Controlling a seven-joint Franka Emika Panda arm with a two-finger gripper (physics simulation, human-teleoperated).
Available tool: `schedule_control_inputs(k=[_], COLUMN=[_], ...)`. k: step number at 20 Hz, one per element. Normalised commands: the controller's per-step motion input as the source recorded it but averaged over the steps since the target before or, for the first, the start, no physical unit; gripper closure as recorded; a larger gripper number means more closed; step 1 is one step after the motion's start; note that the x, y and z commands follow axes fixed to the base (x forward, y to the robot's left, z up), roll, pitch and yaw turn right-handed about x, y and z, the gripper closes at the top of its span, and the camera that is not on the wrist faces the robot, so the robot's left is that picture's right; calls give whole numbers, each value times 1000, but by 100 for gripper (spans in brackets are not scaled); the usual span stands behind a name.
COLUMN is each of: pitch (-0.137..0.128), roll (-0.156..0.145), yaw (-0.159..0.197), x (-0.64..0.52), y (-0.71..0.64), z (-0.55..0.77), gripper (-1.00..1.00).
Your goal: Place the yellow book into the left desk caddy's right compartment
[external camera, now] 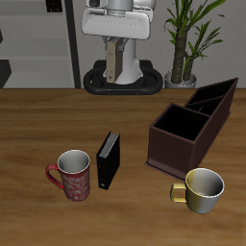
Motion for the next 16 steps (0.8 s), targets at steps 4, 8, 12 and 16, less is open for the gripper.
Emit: schedule_control_inputs(k=[4, 8, 12, 16], pitch=[19, 13, 8, 8], roll=[26, -21, 6, 4], yaw=[-47, -47, -33, -35], x=[105, 155, 121, 116], y=[329, 305, 403, 335], z=[60, 58, 90, 46], gripper=[100, 100, 100, 100])
